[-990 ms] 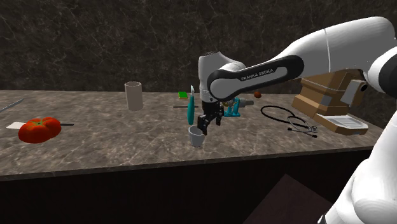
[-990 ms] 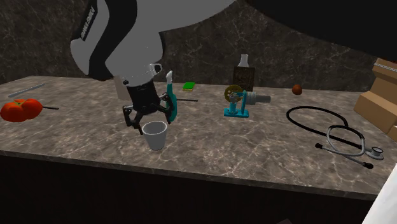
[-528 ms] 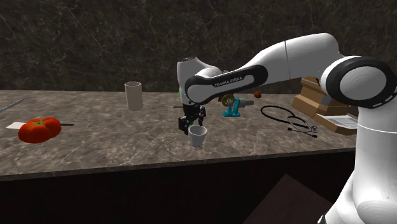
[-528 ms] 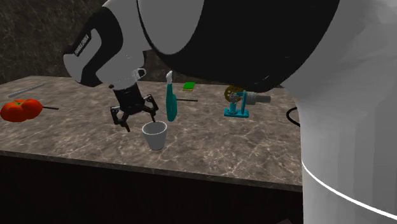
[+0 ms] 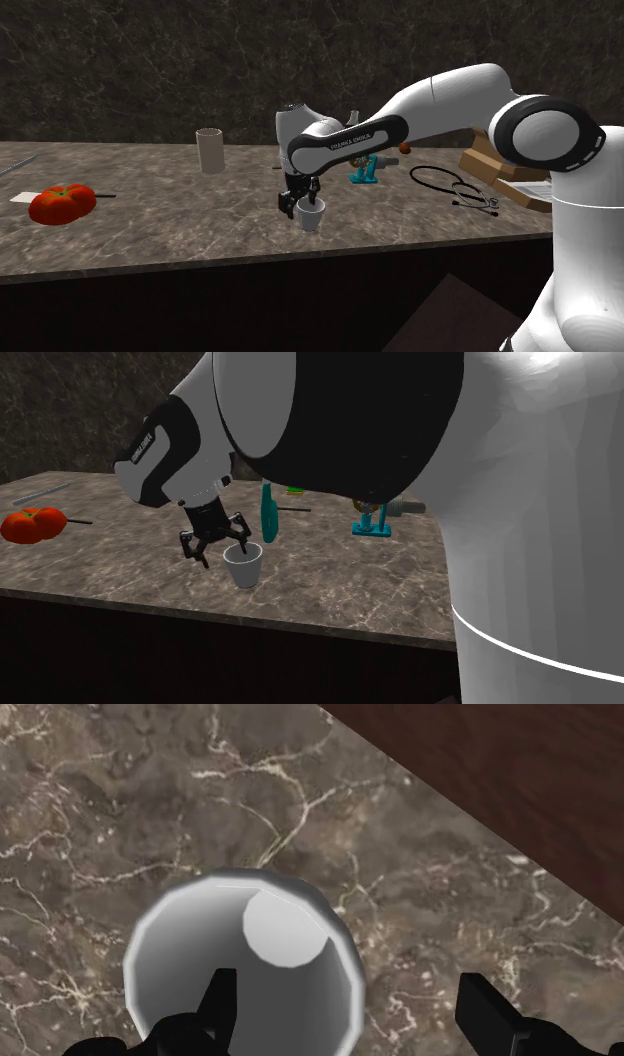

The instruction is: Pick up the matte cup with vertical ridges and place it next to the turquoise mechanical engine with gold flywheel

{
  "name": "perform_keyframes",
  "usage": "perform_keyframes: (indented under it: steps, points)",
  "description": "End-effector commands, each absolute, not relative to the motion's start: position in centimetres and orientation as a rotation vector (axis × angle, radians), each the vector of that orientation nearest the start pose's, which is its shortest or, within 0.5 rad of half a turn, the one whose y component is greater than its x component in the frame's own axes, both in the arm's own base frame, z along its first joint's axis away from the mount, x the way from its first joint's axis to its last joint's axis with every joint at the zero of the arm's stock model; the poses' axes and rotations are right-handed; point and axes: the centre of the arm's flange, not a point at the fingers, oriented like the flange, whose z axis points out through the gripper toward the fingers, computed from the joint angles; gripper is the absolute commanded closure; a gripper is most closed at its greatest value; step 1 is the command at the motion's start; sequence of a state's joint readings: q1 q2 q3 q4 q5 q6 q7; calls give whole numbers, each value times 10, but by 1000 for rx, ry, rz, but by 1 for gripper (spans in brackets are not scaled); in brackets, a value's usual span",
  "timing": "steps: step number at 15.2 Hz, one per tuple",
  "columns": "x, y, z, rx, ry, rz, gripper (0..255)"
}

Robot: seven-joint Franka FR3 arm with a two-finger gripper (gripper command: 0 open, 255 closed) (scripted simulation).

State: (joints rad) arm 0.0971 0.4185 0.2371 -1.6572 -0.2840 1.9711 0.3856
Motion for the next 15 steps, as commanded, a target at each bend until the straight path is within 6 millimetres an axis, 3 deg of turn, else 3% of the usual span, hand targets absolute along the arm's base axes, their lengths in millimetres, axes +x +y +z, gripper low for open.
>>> perform_keyframes:
  steps: [1,8,9,15]
  points:
    - [631,182,359,-3321,-93,44,0]
    - [631,183,359,-3321,-93,44,0]
    - [631,183,359,-3321,-93,44,255]
    - [631,183,359,-3321,-93,44,255]
